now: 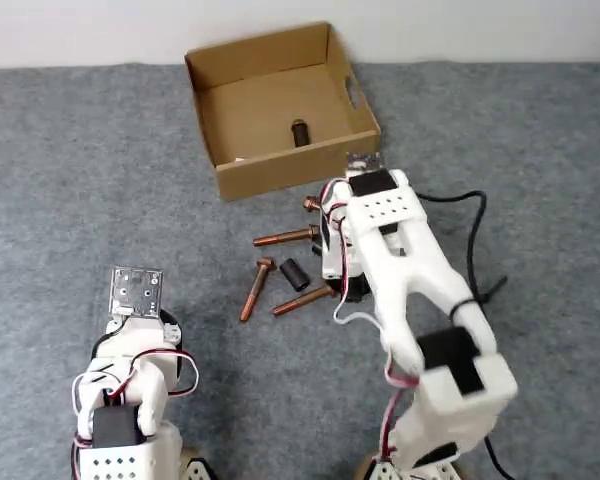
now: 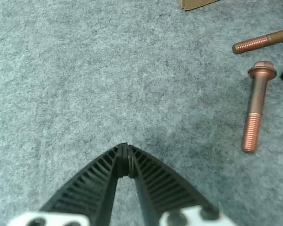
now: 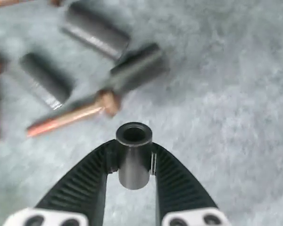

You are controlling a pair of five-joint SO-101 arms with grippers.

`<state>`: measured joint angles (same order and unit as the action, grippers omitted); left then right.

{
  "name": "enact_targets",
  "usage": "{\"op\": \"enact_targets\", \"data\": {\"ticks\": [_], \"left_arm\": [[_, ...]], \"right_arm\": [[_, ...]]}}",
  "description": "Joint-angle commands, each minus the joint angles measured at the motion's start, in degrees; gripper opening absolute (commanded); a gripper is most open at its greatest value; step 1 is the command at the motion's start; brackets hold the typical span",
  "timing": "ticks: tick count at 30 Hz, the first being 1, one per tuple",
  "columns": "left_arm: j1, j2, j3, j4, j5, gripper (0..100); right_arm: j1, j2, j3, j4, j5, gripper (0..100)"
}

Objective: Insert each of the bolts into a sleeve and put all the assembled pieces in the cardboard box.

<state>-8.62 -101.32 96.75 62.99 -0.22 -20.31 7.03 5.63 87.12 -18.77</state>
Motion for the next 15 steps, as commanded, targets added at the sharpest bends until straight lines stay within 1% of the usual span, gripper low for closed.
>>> {"op": "enact_targets", "data": {"ticks": [1, 4, 7, 12, 15], "left_arm": [[0.26, -0.09, -0.13, 0.97, -0.53, 0], [0.26, -0.09, -0.13, 1.32, -0.53, 1], [0.18, -0.44, -0.13, 0.88, -0.62, 1], [-0.09, -0.44, -0.48, -3.69, -1.76, 1], [0.26, -0.35, -1.71, -3.16, -4.66, 1]], "right_arm": [[-1.63, -10.15, -2.81, 4.35, -3.78, 0.8], [-1.27, -16.57, -2.55, 6.9, -6.42, 0.8], [-1.19, -23.87, 0.79, 7.78, -7.82, 0.8], [-0.4, -38.46, 13.01, 6.46, -8.79, 0.8], [2.15, -48.57, 21.63, 3.82, -8.7, 0.8]]}}
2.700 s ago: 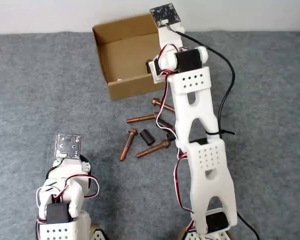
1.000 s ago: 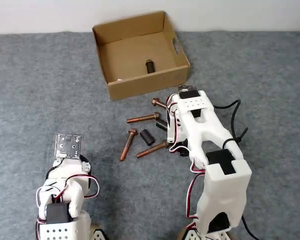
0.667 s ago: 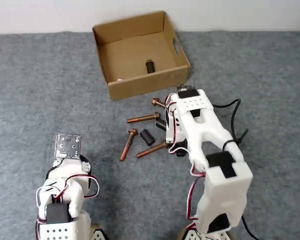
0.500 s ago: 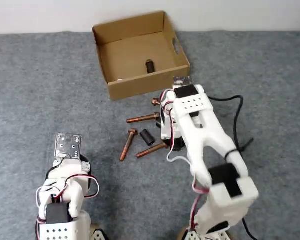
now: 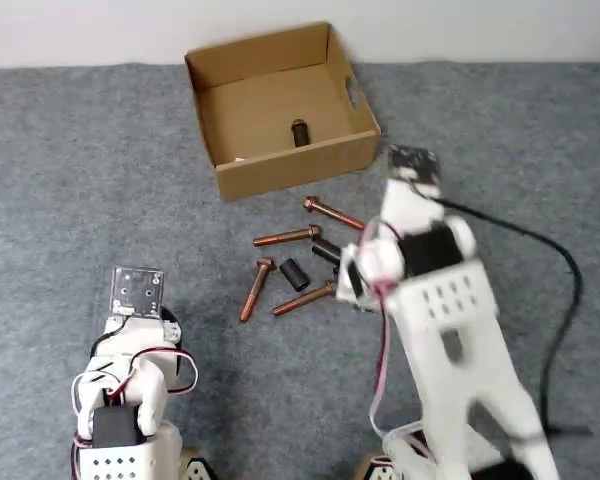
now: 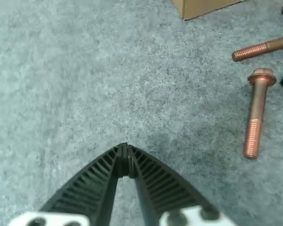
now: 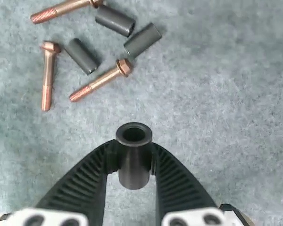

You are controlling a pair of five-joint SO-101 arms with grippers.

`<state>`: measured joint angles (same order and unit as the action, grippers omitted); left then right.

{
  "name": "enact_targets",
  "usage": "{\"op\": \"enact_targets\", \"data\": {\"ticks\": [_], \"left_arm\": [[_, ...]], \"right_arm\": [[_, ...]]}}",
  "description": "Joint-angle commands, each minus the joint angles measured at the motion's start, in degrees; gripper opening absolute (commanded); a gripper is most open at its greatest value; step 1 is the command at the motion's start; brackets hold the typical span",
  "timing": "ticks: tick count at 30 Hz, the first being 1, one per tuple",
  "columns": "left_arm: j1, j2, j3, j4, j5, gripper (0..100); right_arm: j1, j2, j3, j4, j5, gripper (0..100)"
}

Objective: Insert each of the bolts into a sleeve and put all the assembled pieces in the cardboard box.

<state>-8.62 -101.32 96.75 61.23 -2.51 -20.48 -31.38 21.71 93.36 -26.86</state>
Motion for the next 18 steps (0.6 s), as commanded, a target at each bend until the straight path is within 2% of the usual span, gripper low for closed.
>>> {"op": "enact_targets", "data": {"ticks": [1, 7, 11, 18], "left_arm": [[0.26, -0.18, -2.33, -1.23, -2.73, 1], [2.9, 0.0, -11.91, 6.59, -2.81, 1], [7.38, 0.0, -17.36, 12.66, -2.46, 1], [8.09, 5.19, -22.73, 13.36, -2.55, 0]], "right_arm": [[3.03, -13.67, 8.26, -3.56, -0.44, 0.8], [4.35, -34.15, 21.45, -7.78, -0.26, 0.8], [9.36, -43.74, 25.93, -7.96, 1.23, 0.8], [15.69, -53.93, 32.26, -7.52, 3.08, 0.8]]}}
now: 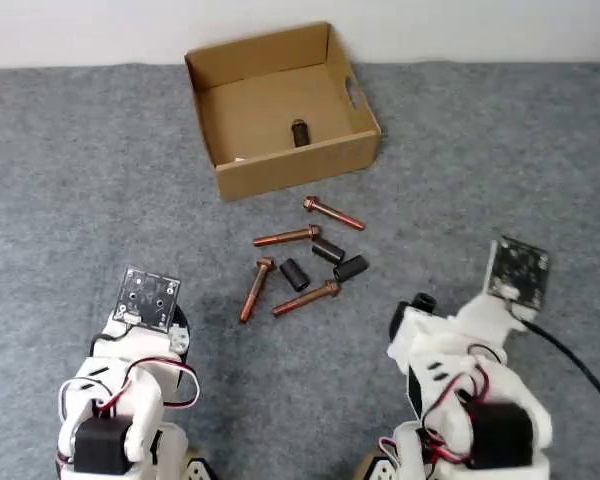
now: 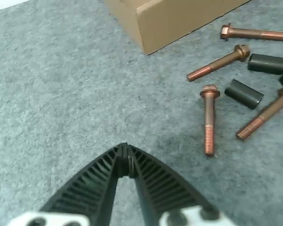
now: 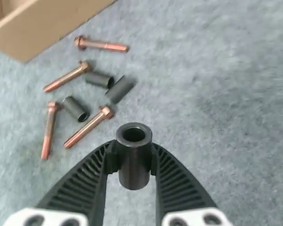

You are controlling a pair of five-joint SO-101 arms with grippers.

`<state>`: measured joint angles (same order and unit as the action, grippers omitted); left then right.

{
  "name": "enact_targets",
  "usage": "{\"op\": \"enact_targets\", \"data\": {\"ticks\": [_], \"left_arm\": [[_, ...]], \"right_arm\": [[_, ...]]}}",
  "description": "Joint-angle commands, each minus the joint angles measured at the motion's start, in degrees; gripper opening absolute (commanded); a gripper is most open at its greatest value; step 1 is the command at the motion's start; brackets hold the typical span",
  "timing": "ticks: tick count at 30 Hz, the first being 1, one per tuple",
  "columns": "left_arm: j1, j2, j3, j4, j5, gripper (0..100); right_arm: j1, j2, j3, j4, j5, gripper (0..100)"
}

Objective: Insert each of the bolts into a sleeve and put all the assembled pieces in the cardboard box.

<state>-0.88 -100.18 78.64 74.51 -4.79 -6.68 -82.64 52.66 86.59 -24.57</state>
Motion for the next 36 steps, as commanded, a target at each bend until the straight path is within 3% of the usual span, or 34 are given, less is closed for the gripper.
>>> {"op": "enact_targets", "data": {"ticks": [1, 9, 19, 25, 30, 36], "left_arm": [[0.35, 6.95, -6.46, -0.09, -0.18, 0], [1.85, 38.59, -24.75, 0.26, 2.73, 0], [15.91, 71.38, -46.29, 8.97, 1.93, 0], [16.35, 89.05, -60.88, 11.34, 1.49, 1], [16.26, 100.66, -71.25, 15.21, -1.23, 13], [16.53, 109.98, -76.44, 14.07, -1.41, 13]], "right_arm": [[2.42, -3.82, 2.29, -1.1, 0.79, 0.8], [2.95, -13.49, 11.16, -1.71, 0.79, 0.8], [2.95, -19.12, 13.27, -2.24, 1.93, 0.8], [2.86, -19.3, 13.27, -2.24, 1.85, 0.8], [2.86, -19.38, 13.27, -2.24, 1.85, 0.8], [2.86, -19.38, 13.27, -2.24, 1.85, 0.8]]}}
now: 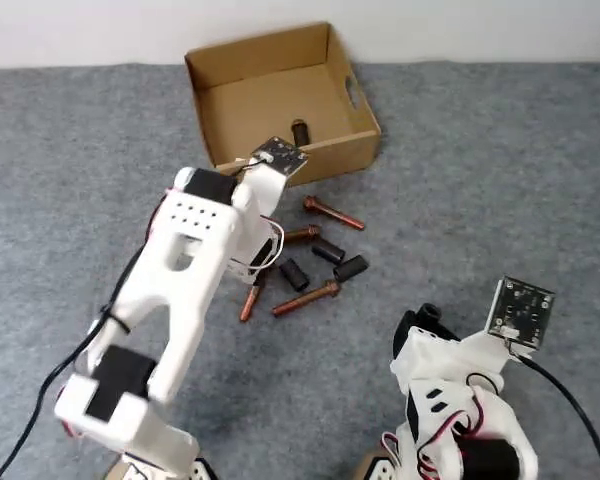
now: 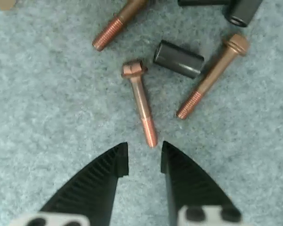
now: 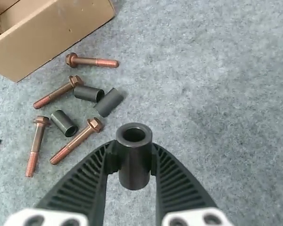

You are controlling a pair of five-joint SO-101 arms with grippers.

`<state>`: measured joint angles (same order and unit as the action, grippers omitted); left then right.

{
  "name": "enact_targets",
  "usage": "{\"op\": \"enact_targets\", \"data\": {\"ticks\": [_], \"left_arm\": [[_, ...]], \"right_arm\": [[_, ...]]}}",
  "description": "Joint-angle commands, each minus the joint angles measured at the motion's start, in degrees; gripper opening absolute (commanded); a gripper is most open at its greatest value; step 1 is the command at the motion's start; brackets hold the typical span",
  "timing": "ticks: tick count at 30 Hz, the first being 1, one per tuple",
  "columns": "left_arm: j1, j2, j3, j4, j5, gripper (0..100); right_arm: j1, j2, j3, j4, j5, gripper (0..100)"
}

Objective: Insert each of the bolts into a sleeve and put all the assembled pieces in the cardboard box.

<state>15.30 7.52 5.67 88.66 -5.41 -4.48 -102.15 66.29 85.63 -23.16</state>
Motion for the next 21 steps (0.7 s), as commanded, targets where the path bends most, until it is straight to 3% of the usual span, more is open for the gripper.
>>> {"op": "enact_targets", "data": {"ticks": [1, 21], "left_arm": [[0.35, 3.52, -3.56, -0.88, -0.79, 13], [0.0, 15.56, -3.82, -14.86, -0.44, 13]], "right_arm": [[0.66, 0.13, -0.35, -1.27, 0.44, 0.8], [0.66, 0.13, -0.09, -1.27, 0.44, 0.8]]}}
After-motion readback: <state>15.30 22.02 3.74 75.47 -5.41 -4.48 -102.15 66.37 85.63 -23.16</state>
